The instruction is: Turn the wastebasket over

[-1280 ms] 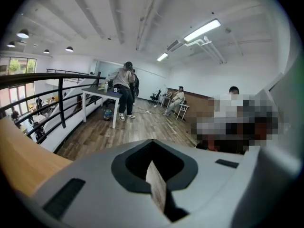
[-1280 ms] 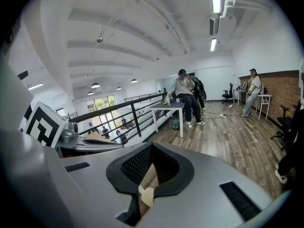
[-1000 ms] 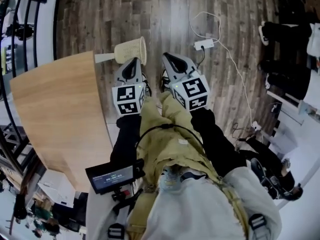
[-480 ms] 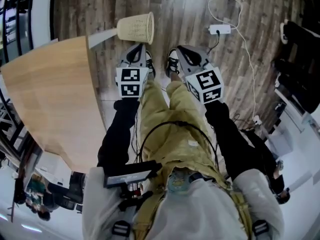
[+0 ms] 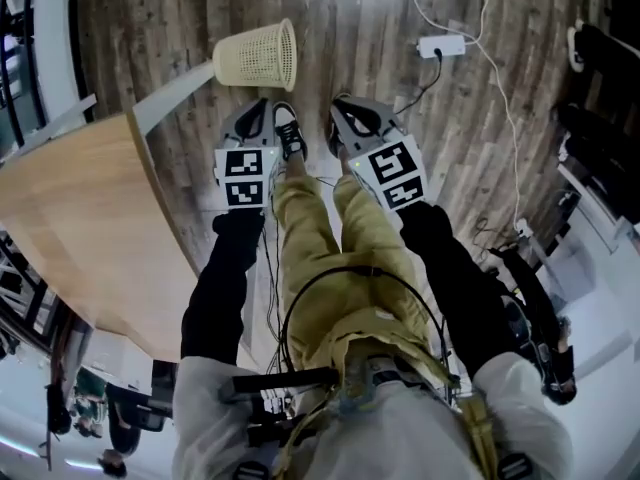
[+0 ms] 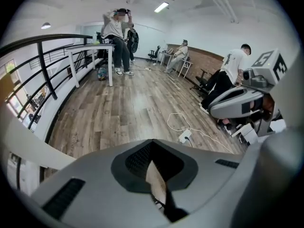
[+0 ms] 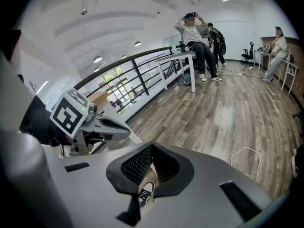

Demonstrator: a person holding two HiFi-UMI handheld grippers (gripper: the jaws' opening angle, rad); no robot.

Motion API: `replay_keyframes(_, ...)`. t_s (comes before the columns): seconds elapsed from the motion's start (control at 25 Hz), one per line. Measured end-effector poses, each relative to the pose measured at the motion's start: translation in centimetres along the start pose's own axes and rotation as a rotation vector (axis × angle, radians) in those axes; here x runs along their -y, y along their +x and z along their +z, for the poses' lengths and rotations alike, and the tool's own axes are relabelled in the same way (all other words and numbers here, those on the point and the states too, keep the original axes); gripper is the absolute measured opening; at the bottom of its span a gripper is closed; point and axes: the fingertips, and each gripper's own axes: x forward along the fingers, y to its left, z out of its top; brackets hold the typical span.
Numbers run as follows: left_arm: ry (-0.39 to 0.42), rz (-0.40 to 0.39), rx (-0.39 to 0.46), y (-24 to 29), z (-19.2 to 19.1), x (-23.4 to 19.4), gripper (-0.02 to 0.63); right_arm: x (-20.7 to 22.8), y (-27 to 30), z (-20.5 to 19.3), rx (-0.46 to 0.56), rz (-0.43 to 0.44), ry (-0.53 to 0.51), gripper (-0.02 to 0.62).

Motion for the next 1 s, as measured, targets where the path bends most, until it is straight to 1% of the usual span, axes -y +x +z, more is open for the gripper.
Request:
replay_keyframes(0.16, 0.051, -0.03, -0.043, 2.8, -1.5, -0.9, -0.002, 1.3, 2.6, -2.6, -0.032, 0.007, -0.001, 0.021)
replay_keyframes(0.24, 0.054, -0.042, -0.055, 4.4, -1.9, -1.4, -0.002, 2.0, 4.1, -3.7, -0.047, 0.006, -0.002, 0.021)
replay_keyframes(0.44, -0.05, -0.047, -0.093, 9.2, -4.0, -3.2, -0.003, 3.6, 9.0, -6.8, -0.089, 0.0, 0.002, 0.021)
replay_keyframes(0.6, -0.104, -0.019, -0.137, 13.0, -6.7, -4.5, -0.002, 4.7, 13.4, -9.1, -0.134, -0.005, 0.008, 0.021)
replay_keyframes(0.84, -0.175, -0.027, -0.237, 18.2, -11.9, -4.9, -0.002, 6.0, 18.1, -11.7, -0.171, -0.003, 0.021, 0.021)
replay_keyframes(1.0, -0.225, -0.015, -0.281, 22.0, -14.1, -5.8, -0.003, 7.5, 20.6, -13.5, -0.192, -0.002, 0.031, 0.021)
